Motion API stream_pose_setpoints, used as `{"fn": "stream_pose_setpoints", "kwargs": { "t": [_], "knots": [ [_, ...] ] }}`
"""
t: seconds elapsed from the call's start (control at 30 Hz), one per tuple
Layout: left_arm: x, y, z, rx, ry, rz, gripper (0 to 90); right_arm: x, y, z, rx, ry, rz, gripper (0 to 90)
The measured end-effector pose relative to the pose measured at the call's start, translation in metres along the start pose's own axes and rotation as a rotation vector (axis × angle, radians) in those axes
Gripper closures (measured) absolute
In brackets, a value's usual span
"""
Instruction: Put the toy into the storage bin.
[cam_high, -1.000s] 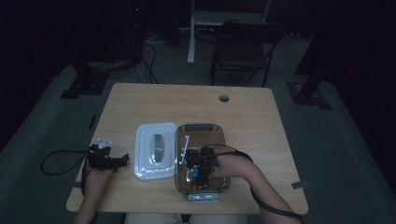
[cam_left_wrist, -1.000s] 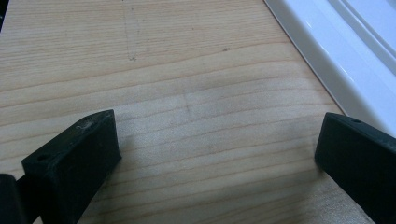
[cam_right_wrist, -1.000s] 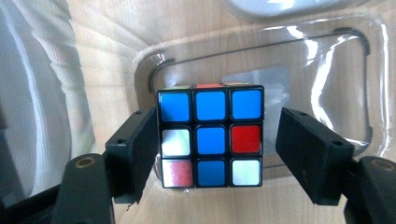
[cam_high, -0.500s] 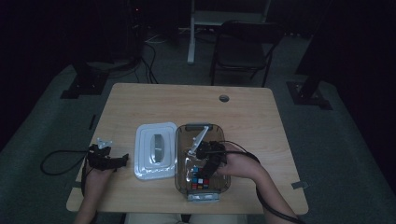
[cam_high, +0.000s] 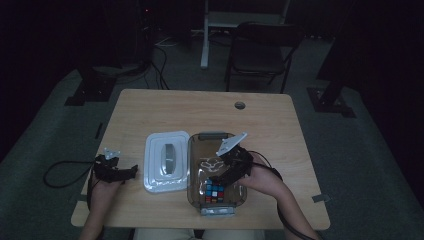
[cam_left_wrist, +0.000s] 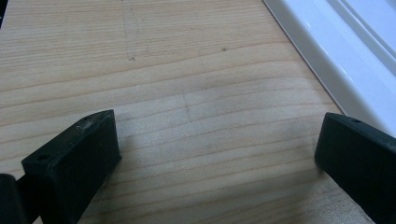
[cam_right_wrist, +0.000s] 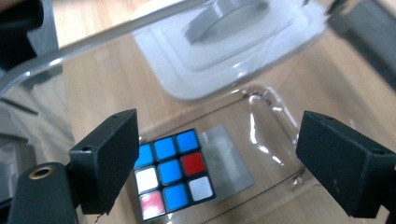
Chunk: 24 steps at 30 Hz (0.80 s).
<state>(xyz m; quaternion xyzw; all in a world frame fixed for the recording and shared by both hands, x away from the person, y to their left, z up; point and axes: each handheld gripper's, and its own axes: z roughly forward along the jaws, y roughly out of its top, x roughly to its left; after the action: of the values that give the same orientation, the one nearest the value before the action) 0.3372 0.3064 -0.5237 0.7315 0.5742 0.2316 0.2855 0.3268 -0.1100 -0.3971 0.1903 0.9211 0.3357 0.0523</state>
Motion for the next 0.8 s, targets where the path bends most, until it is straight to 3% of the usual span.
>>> {"fn": "stream_pose_setpoints", "kwargs": {
  "t": [0.37, 0.8],
  "knots": [
    [0.000, 0.000, 0.000, 0.001, 0.000, 0.000, 0.6, -0.013, -0.018, -0.030, -0.240, -0.122, 0.103, 12.2],
    [0.000, 0.000, 0.000, 0.000, 0.001, 0.000, 0.6, -0.028, -0.053, -0.056, -0.363, -0.268, 0.223, 11.3]
  ]
}}
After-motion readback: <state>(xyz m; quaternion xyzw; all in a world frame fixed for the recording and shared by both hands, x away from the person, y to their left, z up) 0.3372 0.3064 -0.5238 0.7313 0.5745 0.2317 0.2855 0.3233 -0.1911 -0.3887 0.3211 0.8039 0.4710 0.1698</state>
